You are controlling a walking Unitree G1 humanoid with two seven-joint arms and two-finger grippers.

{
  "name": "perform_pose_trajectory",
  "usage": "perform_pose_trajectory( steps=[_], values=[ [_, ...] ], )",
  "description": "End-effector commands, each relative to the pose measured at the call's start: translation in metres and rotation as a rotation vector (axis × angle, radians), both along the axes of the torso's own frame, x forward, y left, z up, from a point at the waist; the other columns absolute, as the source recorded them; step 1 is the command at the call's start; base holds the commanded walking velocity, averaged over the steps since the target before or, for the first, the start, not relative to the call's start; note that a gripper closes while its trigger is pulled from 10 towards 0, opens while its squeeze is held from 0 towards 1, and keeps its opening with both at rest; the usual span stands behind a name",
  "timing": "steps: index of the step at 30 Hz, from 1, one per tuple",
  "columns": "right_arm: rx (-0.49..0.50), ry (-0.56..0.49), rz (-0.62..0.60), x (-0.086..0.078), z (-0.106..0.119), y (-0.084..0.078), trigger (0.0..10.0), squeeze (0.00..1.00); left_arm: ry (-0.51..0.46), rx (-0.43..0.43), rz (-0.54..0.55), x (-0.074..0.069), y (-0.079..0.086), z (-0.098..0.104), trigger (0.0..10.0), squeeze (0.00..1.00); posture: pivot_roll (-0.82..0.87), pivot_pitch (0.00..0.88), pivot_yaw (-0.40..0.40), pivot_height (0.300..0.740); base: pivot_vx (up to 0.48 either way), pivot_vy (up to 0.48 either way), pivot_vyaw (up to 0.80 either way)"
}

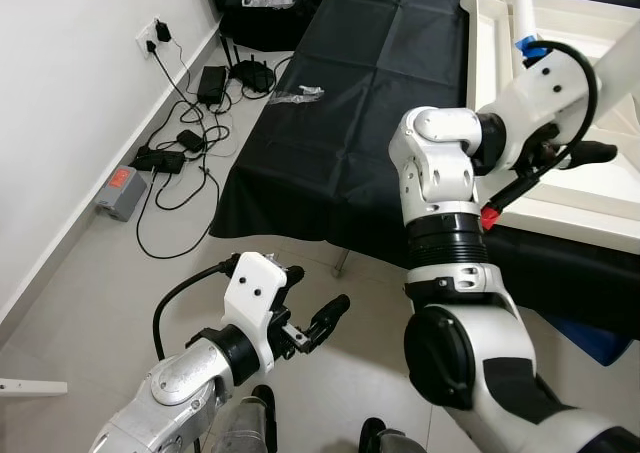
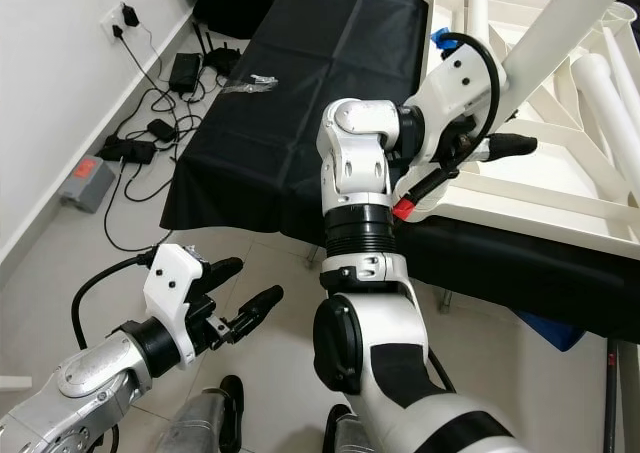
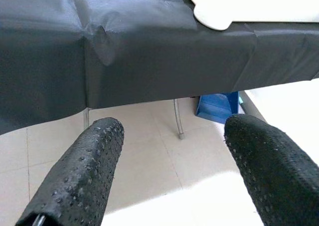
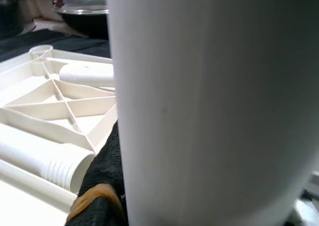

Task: Building children table

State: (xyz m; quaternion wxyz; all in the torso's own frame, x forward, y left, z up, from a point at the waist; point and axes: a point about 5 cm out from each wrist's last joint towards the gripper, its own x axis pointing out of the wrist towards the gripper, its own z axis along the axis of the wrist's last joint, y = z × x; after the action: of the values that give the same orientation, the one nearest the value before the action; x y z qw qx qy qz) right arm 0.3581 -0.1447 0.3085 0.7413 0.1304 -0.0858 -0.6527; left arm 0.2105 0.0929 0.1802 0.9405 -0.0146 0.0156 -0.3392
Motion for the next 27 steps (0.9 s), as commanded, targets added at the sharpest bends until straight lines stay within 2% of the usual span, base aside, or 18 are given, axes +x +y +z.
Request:
perform_pose_trajectory(
  steps=[1,4,8,19,22,24,27],
  values=[
    [0.023,0.224,0.007,0.006,-0.041,-0.004,10.0,0.00,0.027,0.001,-0.003,-0.002,-0.002,-0.006,10.0,0.00,0.19,0.349,-0.006,0.740,0.000,0.000,0.00],
    [0.004,0.246,0.023,0.005,-0.045,0.004,10.0,0.00,0.025,-0.001,-0.005,-0.002,-0.003,-0.005,10.0,0.00,0.19,0.350,-0.011,0.740,0.000,0.000,0.00],
    [0.022,0.251,0.029,0.003,-0.053,0.007,10.0,0.00,0.022,-0.003,-0.004,-0.002,-0.004,-0.004,10.0,0.00,0.20,0.355,-0.013,0.740,0.000,0.000,0.00],
    [0.092,0.250,0.056,0.002,-0.068,0.001,10.0,0.00,0.022,0.000,-0.006,-0.002,-0.003,-0.004,10.0,0.00,0.20,0.364,-0.011,0.740,0.000,0.000,0.00],
    [0.097,0.232,0.074,0.003,-0.067,0.000,10.0,0.00,0.022,0.001,-0.006,-0.002,-0.003,-0.004,10.0,0.00,0.20,0.364,-0.009,0.740,0.000,0.000,0.00],
    [0.067,0.180,0.082,0.003,-0.055,0.000,10.0,0.00,0.022,0.002,-0.005,-0.001,-0.002,-0.004,10.0,0.00,0.20,0.365,-0.005,0.740,0.000,0.000,0.00],
    [0.056,0.159,0.083,0.003,-0.050,0.000,10.0,0.00,0.022,0.003,-0.005,-0.001,-0.002,-0.004,10.0,0.00,0.20,0.365,-0.005,0.740,0.000,0.000,0.00]
  ],
)
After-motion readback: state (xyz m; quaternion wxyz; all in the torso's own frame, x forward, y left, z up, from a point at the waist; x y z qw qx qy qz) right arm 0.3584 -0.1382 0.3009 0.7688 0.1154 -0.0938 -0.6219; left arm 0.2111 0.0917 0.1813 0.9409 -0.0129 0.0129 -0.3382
